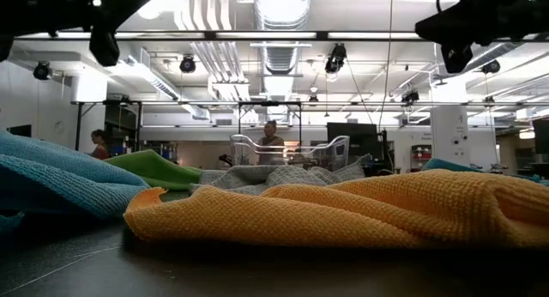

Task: Fold microfiber towels
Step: Fold the orange microfiber cloth

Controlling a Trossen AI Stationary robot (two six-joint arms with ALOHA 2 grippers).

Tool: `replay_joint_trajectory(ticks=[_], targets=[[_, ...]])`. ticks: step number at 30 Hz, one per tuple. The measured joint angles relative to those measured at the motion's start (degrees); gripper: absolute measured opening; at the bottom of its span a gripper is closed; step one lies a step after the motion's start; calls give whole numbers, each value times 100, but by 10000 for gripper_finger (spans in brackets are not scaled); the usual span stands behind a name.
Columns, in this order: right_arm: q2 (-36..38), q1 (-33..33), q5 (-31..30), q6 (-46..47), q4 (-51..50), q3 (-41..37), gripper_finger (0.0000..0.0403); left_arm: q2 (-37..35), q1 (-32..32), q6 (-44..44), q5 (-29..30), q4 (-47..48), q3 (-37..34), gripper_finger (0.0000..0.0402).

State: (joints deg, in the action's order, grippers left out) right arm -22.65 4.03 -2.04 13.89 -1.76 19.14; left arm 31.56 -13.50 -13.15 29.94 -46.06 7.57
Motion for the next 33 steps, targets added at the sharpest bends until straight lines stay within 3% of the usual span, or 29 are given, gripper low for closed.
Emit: replay_joint_trajectory(ticks=[9, 14, 22, 33], targets=[[-593, -8, 101, 138, -750, 573, 34, 1615, 2, -694, 6, 138, 855, 0], [-726, -166, 108, 404, -815, 587, 34, 2340, 2, -1090, -562, 780, 1263, 0], [-861, -907, 122, 908, -824, 581, 34, 3080, 2, -1184, -1497, 1997, 1842, 0], [-1809, -2064, 119, 886, -827, 771, 34, 4100, -13, -1208, -1749, 1719, 1887, 0]])
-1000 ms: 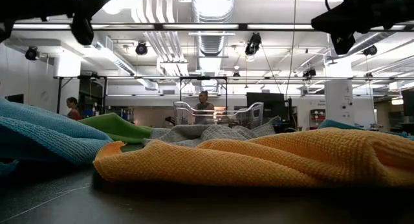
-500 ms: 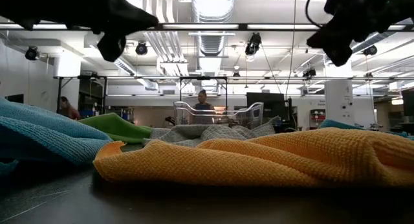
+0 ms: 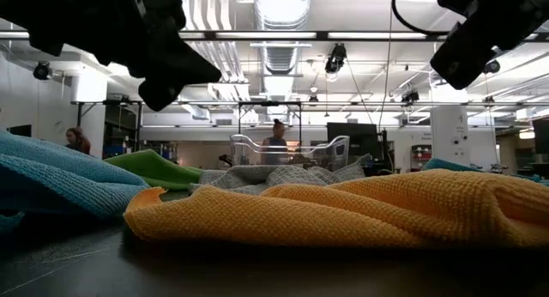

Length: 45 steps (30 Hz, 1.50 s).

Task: Fold microfiber towels
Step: Fold the orange microfiber cloth

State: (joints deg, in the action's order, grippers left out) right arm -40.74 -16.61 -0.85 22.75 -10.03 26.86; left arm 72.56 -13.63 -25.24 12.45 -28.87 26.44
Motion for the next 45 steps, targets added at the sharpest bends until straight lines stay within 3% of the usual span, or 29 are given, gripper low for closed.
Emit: replay_joint_trajectory(ticks=[10, 19, 23, 33, 38, 45], targets=[[-1168, -288, -49, -30, -706, 492, 34, 844, -24, -9, -609, -359, 180, 0], [-2235, 32, -21, -105, -853, 1157, 44, 1579, -31, -8, -1150, -355, 595, 3], [-2672, 174, 85, -303, -849, 1387, 75, 1742, -31, -153, -1336, -305, 684, 38], [-3731, 239, 109, -704, -440, 1664, 168, 2100, -106, -596, -1376, -16, 756, 171], [-4177, 241, 294, -804, -323, 1749, 190, 2298, -174, -595, -1377, -58, 803, 184], [-4604, 246, 540, -968, -136, 1867, 188, 2554, -286, -592, -1379, -50, 1037, 178]])
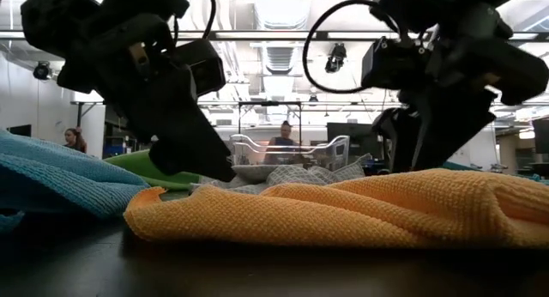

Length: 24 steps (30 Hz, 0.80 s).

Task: Fold microfiber towels
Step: Fold the orange microfiber cloth

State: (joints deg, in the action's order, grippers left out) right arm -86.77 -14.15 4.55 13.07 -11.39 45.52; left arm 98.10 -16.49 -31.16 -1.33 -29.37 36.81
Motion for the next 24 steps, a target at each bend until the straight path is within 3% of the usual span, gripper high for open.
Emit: replay_joint_trajectory(ticks=[10, 24], targets=[[-270, 135, 70, -75, 3, 93, 184, 343, -72, 0, -1, 1, 227, 177], [-699, 166, 768, -136, 667, 105, 172, 324, -68, 40, 0, -12, 226, 177]])
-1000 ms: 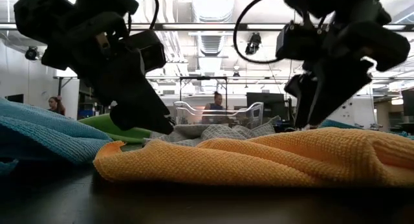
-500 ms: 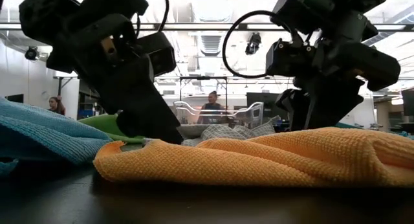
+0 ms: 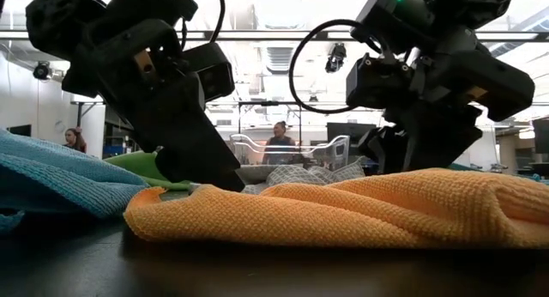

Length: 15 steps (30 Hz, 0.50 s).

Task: Fold microfiber towels
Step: Fold the orange microfiber cloth

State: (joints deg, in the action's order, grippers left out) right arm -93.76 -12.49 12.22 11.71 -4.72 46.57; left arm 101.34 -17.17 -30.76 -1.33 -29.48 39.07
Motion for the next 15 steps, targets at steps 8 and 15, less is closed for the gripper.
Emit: replay_joint_trajectory(ticks=[8, 15], targets=[[56, 15, -19, -308, 42, -14, 105, -4, 2, 2, 3, -2, 0, 177], [162, 0, -26, -850, 39, 64, 13, -9, 3, 587, 175, -3, 180, 177]])
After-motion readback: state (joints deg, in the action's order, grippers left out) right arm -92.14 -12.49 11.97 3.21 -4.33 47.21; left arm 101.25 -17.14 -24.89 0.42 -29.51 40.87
